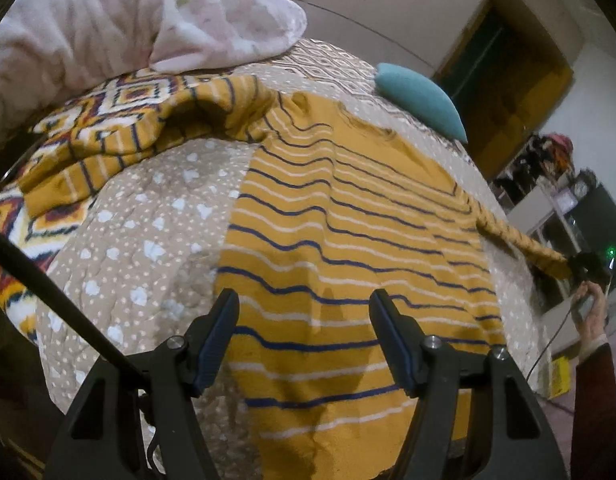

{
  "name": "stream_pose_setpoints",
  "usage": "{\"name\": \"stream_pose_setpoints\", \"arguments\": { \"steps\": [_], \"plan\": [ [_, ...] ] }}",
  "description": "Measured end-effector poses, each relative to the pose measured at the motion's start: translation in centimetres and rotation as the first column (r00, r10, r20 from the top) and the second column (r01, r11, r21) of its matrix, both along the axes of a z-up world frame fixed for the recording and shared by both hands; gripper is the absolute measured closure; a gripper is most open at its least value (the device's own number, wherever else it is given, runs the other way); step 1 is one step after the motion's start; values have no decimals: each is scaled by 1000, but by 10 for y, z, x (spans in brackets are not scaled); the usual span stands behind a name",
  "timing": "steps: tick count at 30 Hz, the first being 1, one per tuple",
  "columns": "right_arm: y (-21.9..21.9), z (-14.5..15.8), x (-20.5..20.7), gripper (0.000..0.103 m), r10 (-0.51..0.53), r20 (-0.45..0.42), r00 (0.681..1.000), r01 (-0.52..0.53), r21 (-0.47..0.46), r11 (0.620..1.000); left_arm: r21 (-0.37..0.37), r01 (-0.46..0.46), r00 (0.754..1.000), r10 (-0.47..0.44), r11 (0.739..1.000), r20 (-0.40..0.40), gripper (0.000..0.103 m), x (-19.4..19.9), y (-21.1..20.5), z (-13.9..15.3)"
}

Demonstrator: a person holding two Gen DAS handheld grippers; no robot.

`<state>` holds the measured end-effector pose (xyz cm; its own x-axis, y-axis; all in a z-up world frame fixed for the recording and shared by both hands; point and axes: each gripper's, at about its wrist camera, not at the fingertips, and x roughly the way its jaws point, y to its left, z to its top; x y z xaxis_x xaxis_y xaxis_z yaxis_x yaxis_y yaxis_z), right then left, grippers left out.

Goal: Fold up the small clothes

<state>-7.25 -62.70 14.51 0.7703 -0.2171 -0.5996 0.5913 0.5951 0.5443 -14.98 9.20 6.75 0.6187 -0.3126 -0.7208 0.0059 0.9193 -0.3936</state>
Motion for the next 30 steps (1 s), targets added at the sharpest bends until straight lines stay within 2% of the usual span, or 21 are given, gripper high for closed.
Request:
{"name": "stream_pose_setpoints", "arguments": {
  "steps": [2, 5, 8, 10, 12, 15, 17, 18, 19, 20, 21, 22, 23, 24, 25, 26, 28, 30],
  "plan": [
    [32, 16, 13, 97, 57, -21, 998, -58, -78, 995, -12, -16, 1000, 16, 1000, 2, 37, -3, 8, -1],
    [103, 39, 52, 97, 219, -35, 975, -221, -140, 965, -10, -43, 999, 43, 999, 12, 37, -9, 20, -1],
    [186, 49, 86, 97, 389, -69, 918, -395, -201, 896, -6, -89, 996, 89, 996, 29, 36, -17, 35, -2],
    [253, 47, 111, 97, 511, -96, 854, -519, -223, 825, -7, -108, 993, 108, 994, 39, 35, -22, 46, -4],
    [320, 39, 130, 97, 615, -130, 778, -627, -239, 742, 0, -122, 991, 122, 993, 48, 35, -28, 57, -6],
    [434, 16, 155, 97, 728, -236, 644, -762, -288, 580, 26, -143, 988, 141, 989, 64, 35, -37, 72, -9],
    [489, -6, 150, 97, 754, -313, 577, -811, -324, 487, 47, -158, 985, 154, 986, 80, 35, -45, 82, -10],
    [525, -19, 154, 97, 755, -368, 543, -832, -355, 426, 55, -164, 984, 159, 985, 86, 35, -49, 86, -10],
    [550, -31, 150, 97, 750, -410, 519, -845, -377, 379, 63, -173, 981, 166, 983, 95, 35, -53, 92, -11],
    [571, -41, 151, 97, 740, -450, 500, -854, -397, 336, 64, -177, 980, 171, 982, 98, 35, -54, 95, -11],
    [600, -53, 149, 97, 710, -509, 488, -856, -439, 273, 61, -183, 979, 176, 981, 102, 35, -57, 99, -12],
    [612, -62, 151, 97, 691, -541, 480, -854, -467, 227, 58, -186, 978, 179, 981, 103, 35, -58, 102, -12],
    [635, -73, 147, 97, 663, -590, 461, -854, -498, 151, 52, -189, 977, 183, 981, 106, 35, -60, 105, -12],
    [650, -81, 146, 96, 635, -626, 453, -851, -516, 99, 45, -192, 976, 187, 980, 109, 35, -61, 107, -12],
    [668, -92, 139, 95, 590, -668, 453, -837, -547, 23, 36, -196, 975, 191, 980, 111, 35, -62, 110, -13],
    [679, -97, 133, 94, 570, -686, 451, -825, -564, -26, 29, -199, 974, 195, 980, 111, 35, -63, 112, -13],
    [702, -108, 120, 86, 546, -716, 436, -792, -593, -145, 17, -206, 973, 203, 978, 110, 35, -63, 114, -13],
    [718, -113, 106, 68, 545, -730, 412, -758, -606, -239, 11, -214, 971, 211, 977, 108, 34, -62, 114, -14]
  ]
}}
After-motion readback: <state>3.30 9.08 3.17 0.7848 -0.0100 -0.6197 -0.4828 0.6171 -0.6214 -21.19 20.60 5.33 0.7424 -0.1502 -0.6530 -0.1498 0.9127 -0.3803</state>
